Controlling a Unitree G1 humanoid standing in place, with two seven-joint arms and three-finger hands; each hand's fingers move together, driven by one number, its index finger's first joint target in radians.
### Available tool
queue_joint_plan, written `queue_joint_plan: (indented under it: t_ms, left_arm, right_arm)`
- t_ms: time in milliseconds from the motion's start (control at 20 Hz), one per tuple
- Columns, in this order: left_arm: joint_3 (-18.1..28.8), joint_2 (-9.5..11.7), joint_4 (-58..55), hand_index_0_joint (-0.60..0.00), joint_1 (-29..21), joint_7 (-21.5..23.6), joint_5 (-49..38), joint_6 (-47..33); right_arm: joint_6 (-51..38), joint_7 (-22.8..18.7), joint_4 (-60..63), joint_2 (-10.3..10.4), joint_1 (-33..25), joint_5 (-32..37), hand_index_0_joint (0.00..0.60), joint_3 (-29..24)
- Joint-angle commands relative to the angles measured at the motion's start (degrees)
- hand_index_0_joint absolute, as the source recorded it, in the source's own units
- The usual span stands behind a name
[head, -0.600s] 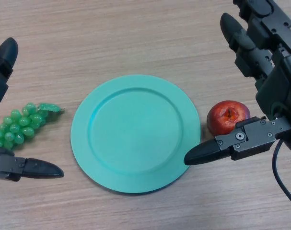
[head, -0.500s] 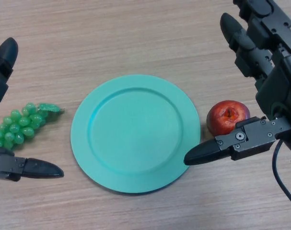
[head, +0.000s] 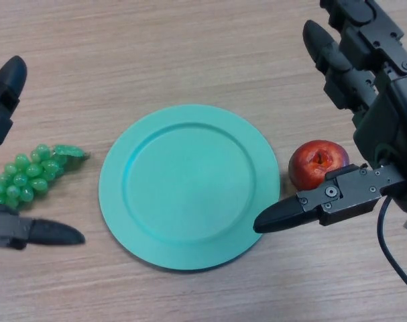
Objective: Pick up the green grapes and place it on the plate
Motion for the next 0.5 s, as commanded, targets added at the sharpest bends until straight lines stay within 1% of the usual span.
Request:
queue_joint_plan:
  t_ms: [50, 100, 150, 200, 250, 300, 350, 400, 450, 500]
  left_arm:
    - [3.9, 4.5, 0.7, 0.000, -2.9, 1.2, 1.8, -10.2]
    - [3.7, 5.7, 3.6, 0.000, -4.3, 1.4, 3.3, -11.4]
    - [3.4, 6.3, 5.2, 0.000, -5.0, 1.6, 4.4, -12.1]
    - [2.5, 7.5, 9.3, 0.000, -6.6, 1.7, 7.6, -15.1]
    - [2.2, 8.1, 11.1, 0.000, -7.2, 1.7, 8.8, -16.1]
    - [0.9, 9.0, 14.9, 0.000, -8.4, 2.3, 12.1, -18.4]
    - [0.2, 9.2, 16.7, 0.000, -8.9, 2.7, 14.1, -19.9]
    - [-1.7, 9.5, 21.2, 0.000, -10.2, 4.2, 18.4, -22.8]
    - [-2.4, 9.7, 23.2, 0.000, -10.8, 4.8, 20.1, -23.7]
    - [-4.6, 10.3, 28.7, 0.000, -12.1, 6.1, 24.9, -26.2]
  right_arm:
    - [-5.9, 0.3, -2.5, 0.2, -1.8, -3.0, 0.000, -1.2]
    - [-6.2, 0.4, -2.7, 0.2, -1.3, -2.9, 0.000, -1.3]
    - [-6.2, 0.5, -2.8, 0.2, -1.3, -2.8, 0.000, -1.3]
    - [-5.9, 0.4, -3.0, 0.2, -1.3, -2.8, 0.000, -1.3]
    - [-5.6, 0.3, -3.1, 0.1, -1.5, -2.9, 0.000, -1.1]
    - [-5.1, 0.3, -3.4, 0.1, -1.6, -3.0, 0.000, -0.9]
    - [-5.1, 0.5, -3.5, 0.1, -1.6, -2.9, 0.000, -1.1]
    - [-5.4, 0.7, -3.7, 0.1, -1.3, -2.7, 0.000, -1.4]
    - [-5.5, 0.7, -3.7, 0.0, -1.2, -2.5, 0.000, -1.6]
    - [-5.9, 0.7, -3.8, -0.2, -0.9, -2.0, 0.000, -2.2]
